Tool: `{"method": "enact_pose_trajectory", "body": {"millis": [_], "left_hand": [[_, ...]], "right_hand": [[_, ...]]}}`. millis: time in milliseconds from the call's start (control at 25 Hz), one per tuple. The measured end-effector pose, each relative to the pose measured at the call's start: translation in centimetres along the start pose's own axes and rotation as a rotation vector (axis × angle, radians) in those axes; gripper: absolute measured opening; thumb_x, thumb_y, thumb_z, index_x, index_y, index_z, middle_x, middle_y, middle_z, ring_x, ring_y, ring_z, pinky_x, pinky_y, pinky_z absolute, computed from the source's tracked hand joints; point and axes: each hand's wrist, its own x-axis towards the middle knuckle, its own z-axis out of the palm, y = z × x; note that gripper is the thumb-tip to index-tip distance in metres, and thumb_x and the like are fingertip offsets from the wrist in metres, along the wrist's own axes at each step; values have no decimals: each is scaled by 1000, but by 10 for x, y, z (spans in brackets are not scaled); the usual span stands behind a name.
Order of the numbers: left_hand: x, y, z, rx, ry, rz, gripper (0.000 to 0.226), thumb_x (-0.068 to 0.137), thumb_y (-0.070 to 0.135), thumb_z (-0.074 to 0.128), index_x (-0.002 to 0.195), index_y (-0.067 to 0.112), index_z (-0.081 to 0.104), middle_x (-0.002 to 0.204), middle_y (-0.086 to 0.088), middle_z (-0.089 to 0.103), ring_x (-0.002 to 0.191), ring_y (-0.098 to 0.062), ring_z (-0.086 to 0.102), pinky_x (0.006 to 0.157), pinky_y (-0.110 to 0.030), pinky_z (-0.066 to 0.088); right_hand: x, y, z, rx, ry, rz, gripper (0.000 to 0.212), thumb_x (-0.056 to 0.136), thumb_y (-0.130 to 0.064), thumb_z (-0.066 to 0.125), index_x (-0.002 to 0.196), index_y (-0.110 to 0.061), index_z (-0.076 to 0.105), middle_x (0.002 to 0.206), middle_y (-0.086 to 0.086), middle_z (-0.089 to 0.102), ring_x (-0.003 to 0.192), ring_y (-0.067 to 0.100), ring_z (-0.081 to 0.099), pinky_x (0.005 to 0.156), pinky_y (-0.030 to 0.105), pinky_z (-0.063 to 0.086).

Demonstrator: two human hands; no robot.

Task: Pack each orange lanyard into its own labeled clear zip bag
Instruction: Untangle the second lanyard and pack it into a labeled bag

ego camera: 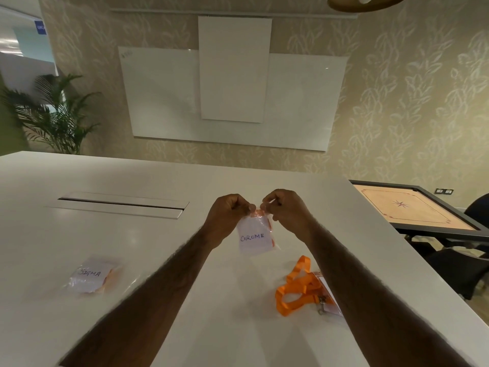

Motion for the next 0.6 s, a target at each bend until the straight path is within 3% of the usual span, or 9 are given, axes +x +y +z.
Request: {"method": "enact_pose_trajectory", "body": {"millis": [80,160,320,440,600], "left_hand": [[0,0,1,7,4,-10,12,89,16,72,84,6,69,90,-10,74,79,-19,65,74,-35,51],[0,-2,2,5,1,-27,13,90,16,71,87,3,68,94,-13,74,80,-18,64,75,-34,51],[0,-2,1,83,-29,-31,18,92,28,72,79,16,66,75,8,68,67,-6,58,64,-20,46],[-1,0,3,70,-127,-62,23,97,27,65,80,13,64,77,2,63,71,-12,54,67,-26,43],[-2,2,2,68,-150,-91,26,98,27,63,77,11,62,75,-2,59,70,-14,51,65,-26,40]], "right_hand": [[-4,0,-3,162,-47,138,29,87,-19,77,90,8,70,76,15,69,62,21,58,55,30,45],[-8,-2,-7,246,-70,200,32,87,-19,77,92,12,70,75,15,65,65,18,56,61,30,44],[-13,-4,-5,221,-113,197,25,84,-17,78,91,6,72,79,10,66,72,16,56,62,29,42],[-13,-4,-6,270,-113,233,6,85,-6,73,81,-1,72,77,9,67,70,17,54,55,27,38],[-12,-6,-4,362,-139,318,5,87,3,67,84,0,69,80,13,67,53,12,49,45,23,30]]}}
